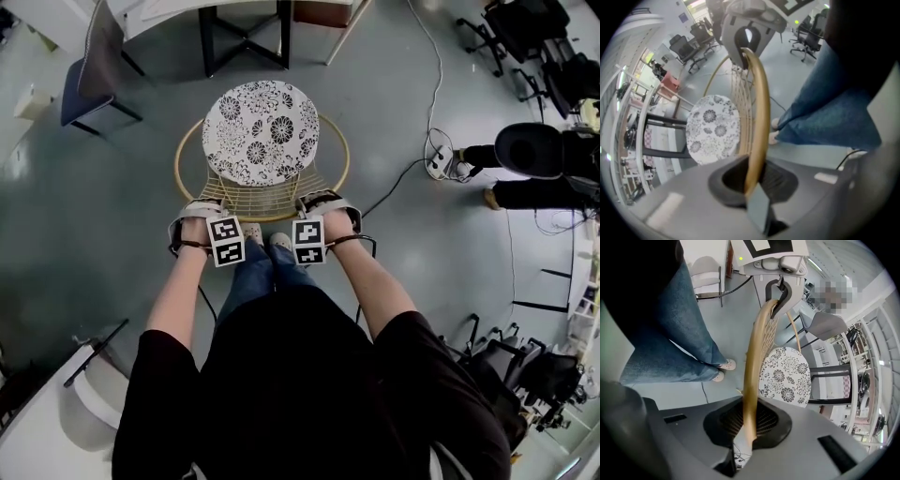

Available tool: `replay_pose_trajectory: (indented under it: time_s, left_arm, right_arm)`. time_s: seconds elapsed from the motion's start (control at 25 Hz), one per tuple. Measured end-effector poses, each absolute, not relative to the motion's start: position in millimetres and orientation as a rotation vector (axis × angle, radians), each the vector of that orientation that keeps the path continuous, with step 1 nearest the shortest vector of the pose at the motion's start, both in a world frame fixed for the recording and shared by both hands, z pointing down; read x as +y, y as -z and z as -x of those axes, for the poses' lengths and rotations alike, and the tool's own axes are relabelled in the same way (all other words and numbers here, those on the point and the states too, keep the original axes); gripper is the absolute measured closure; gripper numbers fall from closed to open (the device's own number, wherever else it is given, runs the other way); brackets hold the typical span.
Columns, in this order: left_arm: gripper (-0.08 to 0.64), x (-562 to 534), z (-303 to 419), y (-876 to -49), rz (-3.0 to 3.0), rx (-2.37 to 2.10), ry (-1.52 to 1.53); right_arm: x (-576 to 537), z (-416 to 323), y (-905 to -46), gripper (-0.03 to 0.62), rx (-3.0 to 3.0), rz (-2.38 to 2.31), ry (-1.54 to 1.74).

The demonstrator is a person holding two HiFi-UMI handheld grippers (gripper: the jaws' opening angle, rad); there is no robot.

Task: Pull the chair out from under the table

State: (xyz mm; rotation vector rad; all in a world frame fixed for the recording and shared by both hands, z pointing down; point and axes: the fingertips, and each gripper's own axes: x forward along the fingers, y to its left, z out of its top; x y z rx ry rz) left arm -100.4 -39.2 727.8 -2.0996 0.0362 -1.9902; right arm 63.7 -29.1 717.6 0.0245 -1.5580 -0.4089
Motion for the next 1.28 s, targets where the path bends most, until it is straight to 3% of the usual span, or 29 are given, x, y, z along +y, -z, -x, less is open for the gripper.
replay_pose_trajectory:
  time_s: [1.12,1.28]
  left_arm:
    - [0.499,-33.9,99.4,-712.5,2.046,0.073,1.873]
    - [0.443,-28.6,92.1,-699.3,2.158,0.082,1.799]
  right_arm:
    - [-21.5,-64.2,-705.6,0.563,-1.602,-0.072,0.327]
    - [-17.1,-69.0,-700.5,0.496,-1.633,-0.083,0.301]
